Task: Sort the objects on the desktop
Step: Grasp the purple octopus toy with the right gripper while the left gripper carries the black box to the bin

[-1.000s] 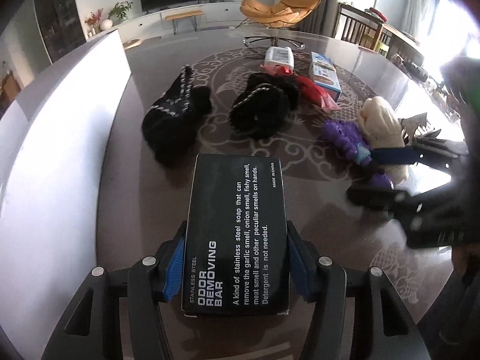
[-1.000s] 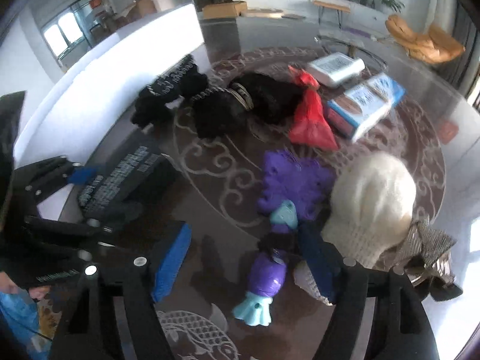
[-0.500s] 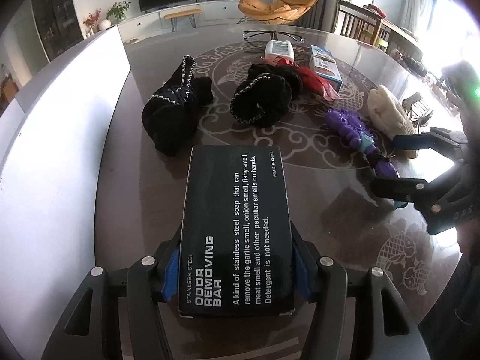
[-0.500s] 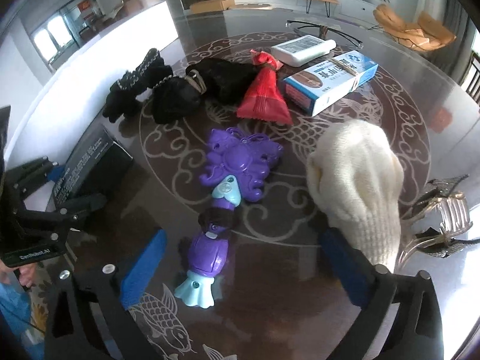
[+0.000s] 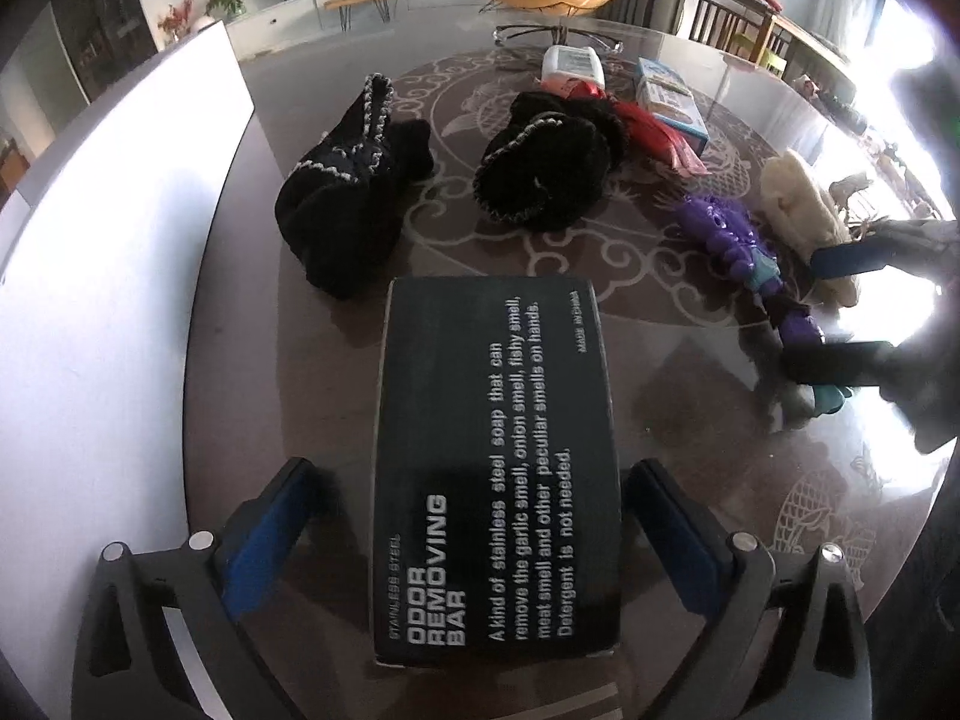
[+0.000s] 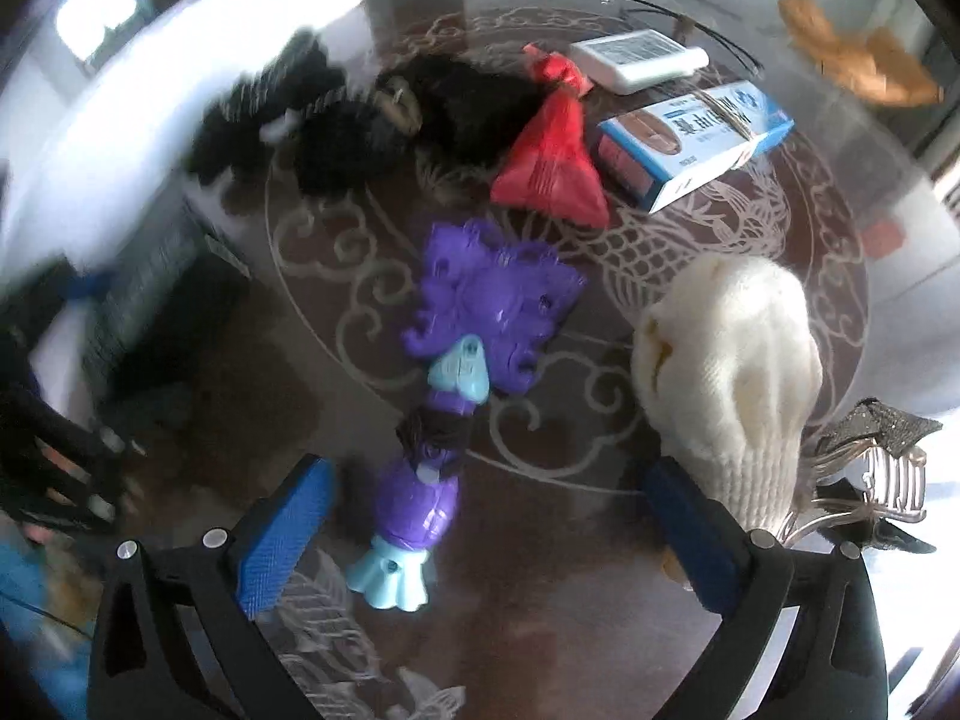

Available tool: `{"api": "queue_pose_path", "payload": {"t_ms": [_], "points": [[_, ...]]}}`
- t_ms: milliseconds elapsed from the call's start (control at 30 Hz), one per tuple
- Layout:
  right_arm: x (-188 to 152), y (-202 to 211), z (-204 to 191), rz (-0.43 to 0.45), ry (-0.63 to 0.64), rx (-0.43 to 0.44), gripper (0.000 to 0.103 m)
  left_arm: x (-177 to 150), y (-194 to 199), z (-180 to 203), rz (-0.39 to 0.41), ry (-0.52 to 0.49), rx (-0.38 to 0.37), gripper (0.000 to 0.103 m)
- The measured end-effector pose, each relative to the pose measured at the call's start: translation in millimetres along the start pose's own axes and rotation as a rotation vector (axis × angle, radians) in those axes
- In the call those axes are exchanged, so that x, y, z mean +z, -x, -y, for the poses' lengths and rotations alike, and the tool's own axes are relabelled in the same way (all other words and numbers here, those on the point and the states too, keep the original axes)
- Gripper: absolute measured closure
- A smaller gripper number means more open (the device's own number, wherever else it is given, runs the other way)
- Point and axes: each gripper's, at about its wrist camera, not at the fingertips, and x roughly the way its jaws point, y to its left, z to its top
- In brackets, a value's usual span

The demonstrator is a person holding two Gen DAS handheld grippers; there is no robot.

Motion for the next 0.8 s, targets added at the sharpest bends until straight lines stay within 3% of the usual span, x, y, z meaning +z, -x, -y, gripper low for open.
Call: {"api": "queue_pose_path", "payload": {"t_ms": [100, 167, 200, 233, 267, 333, 367, 500, 667, 733, 800], "points": [[5.1, -2.6, -1.1, -0.053, -0.031, 0.057, 0.0, 4.9, -2.1, -1.0, -0.033, 0.019, 0.01, 0.0], [4.4, -11.3, -7.5, -0.092, -0.019, 0.03, 0.004, 7.3, -3.2, 0.7, -0.049, 0.03, 0.026, 0.0], [4.9, -12.4, -12.3, -0.075, 0.001, -0.013, 0.009, 9.3, -3.4, 3.2, -0.046, 0.023, 0.036, 0.005], [6.2, -12.5, -15.2, -0.057, 0.015, -0.045, 0.019, 11.1, -1.5, 7.2, -0.025, 0.01, 0.022, 0.015], [8.2, -11.9, -17.6, -0.03, 0.032, -0.082, 0.027, 12.7, 1.4, 10.4, -0.005, 0.004, 0.006, 0.039], [11.4, -8.9, -18.8, 0.007, 0.061, -0.142, 0.068, 16.3, 4.5, 15.4, 0.002, -0.015, 0.018, 0.045], [12.0, -7.1, -14.5, 0.011, 0.038, -0.098, 0.082, 16.0, 5.7, 14.9, 0.008, -0.005, -0.001, 0.045], [2.6, 11.2, -4.0, 0.077, -0.015, 0.0, 0.081, 5.5, 26.6, 7.2, 0.05, 0.052, -0.088, 0.045], [-7.6, 46.2, -4.8, 0.183, -0.09, 0.147, 0.082, -5.1, 82.4, -11.2, 0.137, 0.136, -0.185, 0.045], [-0.3, 57.4, -22.1, 0.222, -0.1, 0.193, 0.1, -6.5, 109.0, -18.1, 0.176, 0.167, -0.211, 0.045], [7.5, 71.6, -40.6, 0.26, -0.093, 0.232, 0.101, -5.0, 133.9, -32.6, 0.224, 0.188, -0.218, 0.045]]}}
